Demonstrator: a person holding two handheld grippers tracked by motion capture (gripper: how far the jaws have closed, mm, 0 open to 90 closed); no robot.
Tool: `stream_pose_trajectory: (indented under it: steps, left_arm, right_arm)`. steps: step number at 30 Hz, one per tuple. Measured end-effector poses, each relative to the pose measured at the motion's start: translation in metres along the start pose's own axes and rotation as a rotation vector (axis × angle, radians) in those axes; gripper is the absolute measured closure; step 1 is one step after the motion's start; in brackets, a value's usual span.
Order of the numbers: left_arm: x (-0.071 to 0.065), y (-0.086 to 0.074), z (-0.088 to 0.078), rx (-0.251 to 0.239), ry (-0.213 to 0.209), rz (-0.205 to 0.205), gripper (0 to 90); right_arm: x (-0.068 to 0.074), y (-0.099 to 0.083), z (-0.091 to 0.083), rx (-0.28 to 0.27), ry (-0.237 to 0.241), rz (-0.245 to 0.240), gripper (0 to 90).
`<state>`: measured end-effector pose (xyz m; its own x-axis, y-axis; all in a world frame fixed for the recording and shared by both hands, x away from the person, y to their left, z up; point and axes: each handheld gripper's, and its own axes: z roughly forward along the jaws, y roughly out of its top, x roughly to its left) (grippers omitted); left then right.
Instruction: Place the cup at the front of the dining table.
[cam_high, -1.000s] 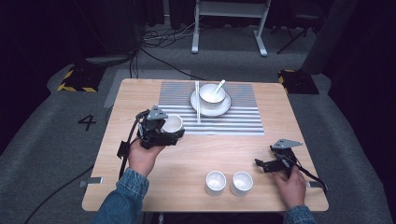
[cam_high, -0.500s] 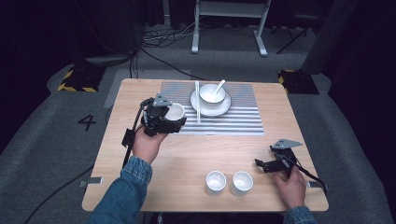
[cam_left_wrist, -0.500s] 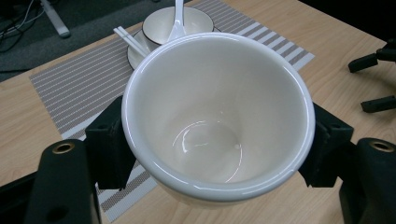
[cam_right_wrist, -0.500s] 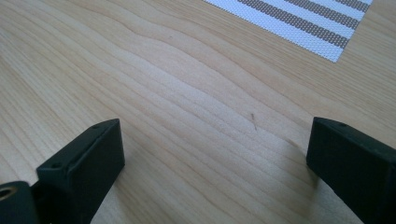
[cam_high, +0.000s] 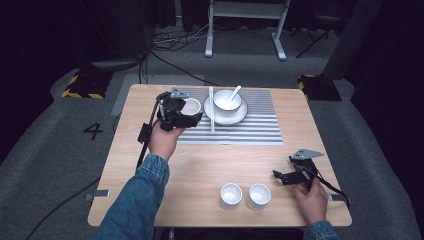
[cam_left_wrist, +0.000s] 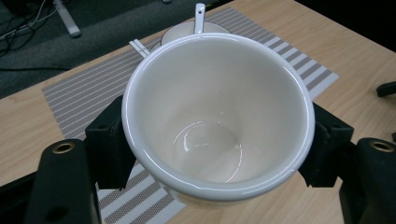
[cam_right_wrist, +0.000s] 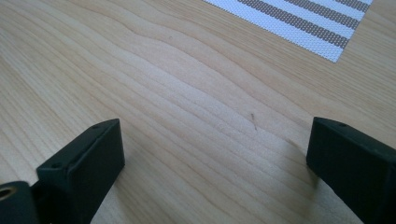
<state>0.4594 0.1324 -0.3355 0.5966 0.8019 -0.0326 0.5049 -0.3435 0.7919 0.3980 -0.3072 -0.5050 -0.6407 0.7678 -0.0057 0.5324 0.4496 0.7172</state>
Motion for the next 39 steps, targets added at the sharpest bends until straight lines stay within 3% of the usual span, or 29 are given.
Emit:
stream_pose_trajectory:
  steps: [10,12,17,20,22,25,30,33,39]
  left_arm:
    - [0.016,0.015,0.027,0.003,0.068,-0.044,26.8]
    - [0.021,0.019,0.039,0.005,0.1,-0.073,26.8]
    - [0.031,0.02,0.053,-0.038,0.099,-0.131,26.8]
    - [0.035,0.018,0.059,-0.043,0.108,-0.14,26.8]
    - [0.041,0.016,0.07,-0.022,0.155,-0.127,26.9]
    - [0.047,0.015,0.077,-0.008,0.177,-0.139,26.9]
    - [0.05,0.013,0.083,-0.008,0.179,-0.152,26.8]
    - [0.049,0.009,0.094,0.017,0.2,-0.127,26.8]
    - [0.055,0.0,0.111,0.056,0.207,-0.158,26.8]
  right_arm:
    - [0.0,0.0,0.0,0.0,0.0,0.0,4.4]
    - [0.0,0.0,0.0,0.0,0.001,0.0,4.3]
    - [0.0,0.0,0.0,0.001,0.001,0.0,4.3]
    - [0.0,0.0,0.0,0.0,0.001,0.0,4.3]
    - [0.0,0.0,0.0,0.0,0.001,0.0,4.3]
    - [0.0,0.0,0.0,0.0,0.001,0.0,4.3]
    - [0.0,0.0,0.0,0.0,0.001,0.0,4.3]
    - [0.0,0.0,0.0,0.0,0.001,0.0,4.3]
    - [0.0,0.0,0.0,0.0,0.0,0.001,4.3]
